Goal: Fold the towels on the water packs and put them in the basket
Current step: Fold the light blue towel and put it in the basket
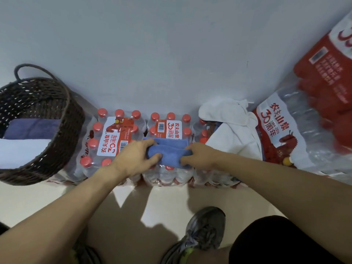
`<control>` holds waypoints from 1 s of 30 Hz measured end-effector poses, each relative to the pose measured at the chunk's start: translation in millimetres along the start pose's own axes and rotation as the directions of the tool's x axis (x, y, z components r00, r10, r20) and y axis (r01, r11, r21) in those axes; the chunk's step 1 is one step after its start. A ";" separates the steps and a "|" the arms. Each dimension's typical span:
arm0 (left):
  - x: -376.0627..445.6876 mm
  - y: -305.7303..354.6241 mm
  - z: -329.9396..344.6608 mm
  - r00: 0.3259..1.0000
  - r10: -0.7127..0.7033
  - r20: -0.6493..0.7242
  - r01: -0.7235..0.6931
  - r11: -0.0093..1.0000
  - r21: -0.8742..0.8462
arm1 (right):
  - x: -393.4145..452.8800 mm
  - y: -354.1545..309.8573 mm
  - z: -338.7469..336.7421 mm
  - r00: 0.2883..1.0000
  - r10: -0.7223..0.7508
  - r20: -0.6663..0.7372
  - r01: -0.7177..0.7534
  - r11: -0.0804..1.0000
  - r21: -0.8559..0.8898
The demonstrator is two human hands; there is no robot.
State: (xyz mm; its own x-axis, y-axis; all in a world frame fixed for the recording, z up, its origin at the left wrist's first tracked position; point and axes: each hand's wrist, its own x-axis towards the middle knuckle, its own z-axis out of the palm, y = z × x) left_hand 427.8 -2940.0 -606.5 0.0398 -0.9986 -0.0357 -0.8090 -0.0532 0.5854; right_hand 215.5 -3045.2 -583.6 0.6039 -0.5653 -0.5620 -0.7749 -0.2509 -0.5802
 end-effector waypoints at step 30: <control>15.2 -18.1 -10.5 0.768 -0.304 0.564 0.374 0.928 -0.008 | 27.1 5.7 13.7 0.966 0.228 -0.121 -0.219 0.972 0.085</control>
State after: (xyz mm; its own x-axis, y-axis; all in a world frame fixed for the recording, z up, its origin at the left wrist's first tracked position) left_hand 449.2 -2954.2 -609.2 -0.0539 -0.7472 -0.6624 -0.7310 -0.4223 0.5360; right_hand 230.0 -3051.2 -610.3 0.3845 -0.6980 -0.6041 -0.8693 -0.0536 -0.4913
